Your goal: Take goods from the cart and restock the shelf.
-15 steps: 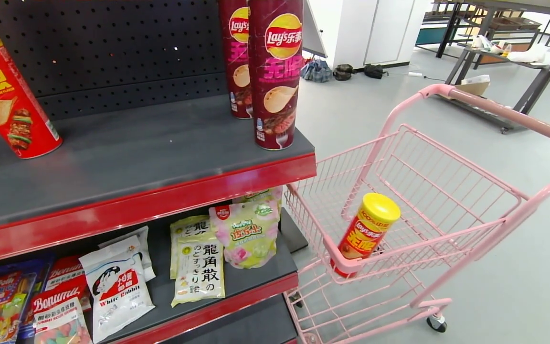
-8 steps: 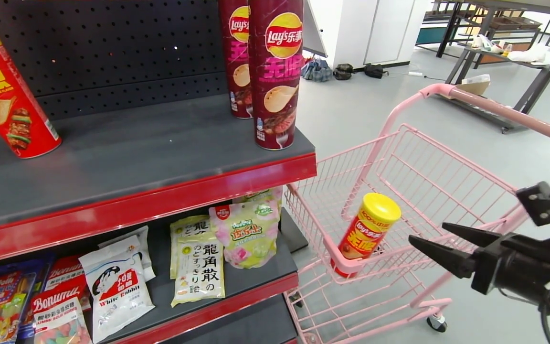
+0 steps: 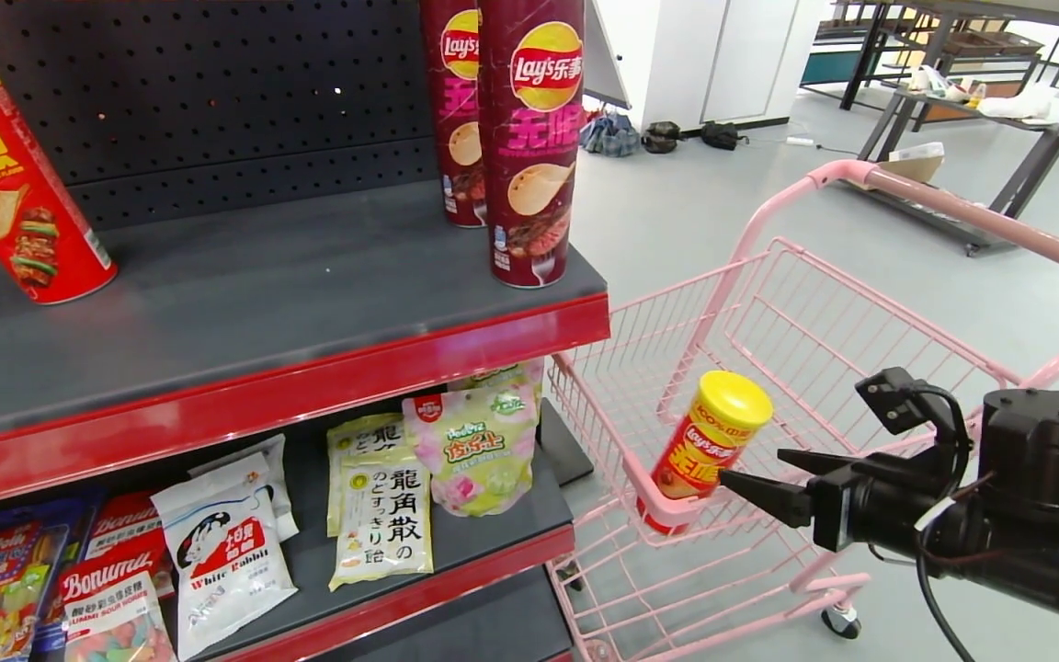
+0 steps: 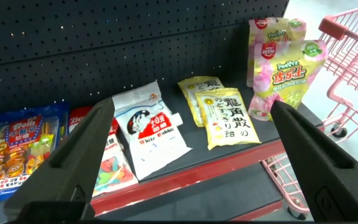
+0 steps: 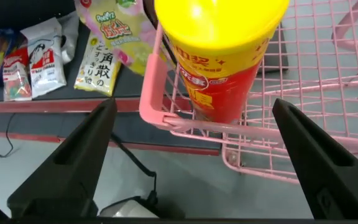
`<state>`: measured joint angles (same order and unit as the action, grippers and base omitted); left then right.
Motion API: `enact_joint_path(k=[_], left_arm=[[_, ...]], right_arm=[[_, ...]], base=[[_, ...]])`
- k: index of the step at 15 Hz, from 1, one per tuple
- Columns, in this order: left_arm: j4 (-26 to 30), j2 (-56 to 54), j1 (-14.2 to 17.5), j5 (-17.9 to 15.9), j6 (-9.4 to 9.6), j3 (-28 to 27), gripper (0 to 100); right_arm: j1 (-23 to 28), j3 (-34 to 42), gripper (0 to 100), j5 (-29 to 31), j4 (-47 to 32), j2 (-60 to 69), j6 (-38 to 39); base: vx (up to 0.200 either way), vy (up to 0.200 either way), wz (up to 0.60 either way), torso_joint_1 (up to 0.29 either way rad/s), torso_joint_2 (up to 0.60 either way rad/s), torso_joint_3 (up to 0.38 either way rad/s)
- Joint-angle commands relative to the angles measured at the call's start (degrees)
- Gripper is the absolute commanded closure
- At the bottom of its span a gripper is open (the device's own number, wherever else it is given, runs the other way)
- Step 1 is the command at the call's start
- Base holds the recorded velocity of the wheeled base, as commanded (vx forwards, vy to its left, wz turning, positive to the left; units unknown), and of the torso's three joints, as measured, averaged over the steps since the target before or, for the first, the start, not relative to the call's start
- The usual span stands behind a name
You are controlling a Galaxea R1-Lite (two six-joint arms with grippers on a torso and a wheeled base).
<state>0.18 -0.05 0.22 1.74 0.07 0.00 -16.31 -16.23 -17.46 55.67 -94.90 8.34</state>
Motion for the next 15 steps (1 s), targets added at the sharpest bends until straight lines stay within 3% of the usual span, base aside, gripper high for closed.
enact_joint_path(k=[1, 9, 15], left_arm=[[0.0, 0.0, 0.0, 0.0, 0.01, 0.0, 0], [0.0, 0.0, 0.0, 0.0, 0.01, 0.0, 0], [0.0, 0.0, 0.0, 0.0, 0.01, 0.0, 0]], right_arm=[[0.1, -1.5, 0, 0.0, 0.0, -3.4, 0.0], [2.6, -8.8, 0, 0.1, 0.1, -11.2, 0.0], [2.5, -11.5, 0, 0.1, 9.0, -20.6, 0.1]], base=[[0.000, 0.000, 0.00, 0.000, 0.00, 0.000], [0.000, 0.000, 0.00, 0.000, 0.00, 0.000], [0.000, 0.000, 0.00, 0.000, 0.00, 0.000]])
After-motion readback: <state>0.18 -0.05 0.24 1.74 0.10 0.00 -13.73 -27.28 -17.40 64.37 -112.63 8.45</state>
